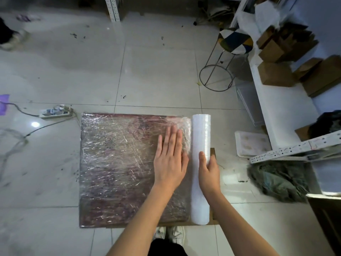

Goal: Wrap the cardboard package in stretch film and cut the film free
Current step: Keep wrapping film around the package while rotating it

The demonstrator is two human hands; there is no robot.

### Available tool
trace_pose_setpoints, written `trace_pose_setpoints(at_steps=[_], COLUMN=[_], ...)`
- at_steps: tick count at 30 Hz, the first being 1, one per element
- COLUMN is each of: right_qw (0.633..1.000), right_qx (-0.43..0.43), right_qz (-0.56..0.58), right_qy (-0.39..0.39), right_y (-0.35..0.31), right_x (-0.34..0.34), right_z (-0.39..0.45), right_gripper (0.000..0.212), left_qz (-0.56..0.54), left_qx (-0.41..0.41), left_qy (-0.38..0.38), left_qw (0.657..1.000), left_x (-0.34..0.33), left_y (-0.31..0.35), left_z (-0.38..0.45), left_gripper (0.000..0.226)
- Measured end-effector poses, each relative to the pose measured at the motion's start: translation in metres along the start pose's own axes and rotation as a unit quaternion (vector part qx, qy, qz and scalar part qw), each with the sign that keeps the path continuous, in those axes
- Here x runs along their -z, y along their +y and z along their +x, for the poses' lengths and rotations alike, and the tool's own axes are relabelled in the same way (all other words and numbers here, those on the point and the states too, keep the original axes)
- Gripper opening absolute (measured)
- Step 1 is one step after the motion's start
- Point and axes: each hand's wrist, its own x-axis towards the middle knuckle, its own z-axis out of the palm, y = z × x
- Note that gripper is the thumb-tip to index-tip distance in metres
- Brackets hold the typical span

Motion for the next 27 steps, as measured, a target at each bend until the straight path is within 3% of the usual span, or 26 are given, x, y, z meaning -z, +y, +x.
trace_pose_setpoints(at_steps=[3,12,15,17,23,27], right_qw=[1.0,1.0,0.999,0.999,1.0,0.999], right_qx=[0.006,0.004,0.005,0.001,-0.008,-0.03], right_qz=[0.005,-0.018,-0.018,-0.013,-0.018,0.005], right_qy=[0.018,0.016,0.029,0.03,0.021,-0.038], right_y=[0.007,-0.004,-0.003,0.0,0.001,-0.008], right_x=[0.001,-0.004,-0.005,-0.005,0.0,0.004], right_z=[-0.006,0.01,0.01,0.005,0.003,0.01], right_gripper=[0.047,0.045,0.044,0.048,0.044,0.039], left_qz=[0.052,0.02,0.033,0.034,0.001,-0.109], left_qx=[-0.015,0.015,-0.058,-0.065,-0.039,-0.011], left_qy=[-0.005,-0.017,-0.023,-0.037,-0.06,-0.037], left_qw=[0.999,1.0,0.998,0.997,0.997,0.993], left_x=[-0.02,-0.01,-0.009,-0.017,-0.026,-0.005], left_y=[-0.001,-0.001,0.012,0.015,0.013,0.004], left_z=[-0.028,-0.006,-0.037,-0.061,-0.067,-0.06], left_gripper=[0.057,0.058,0.06,0.059,0.056,0.059])
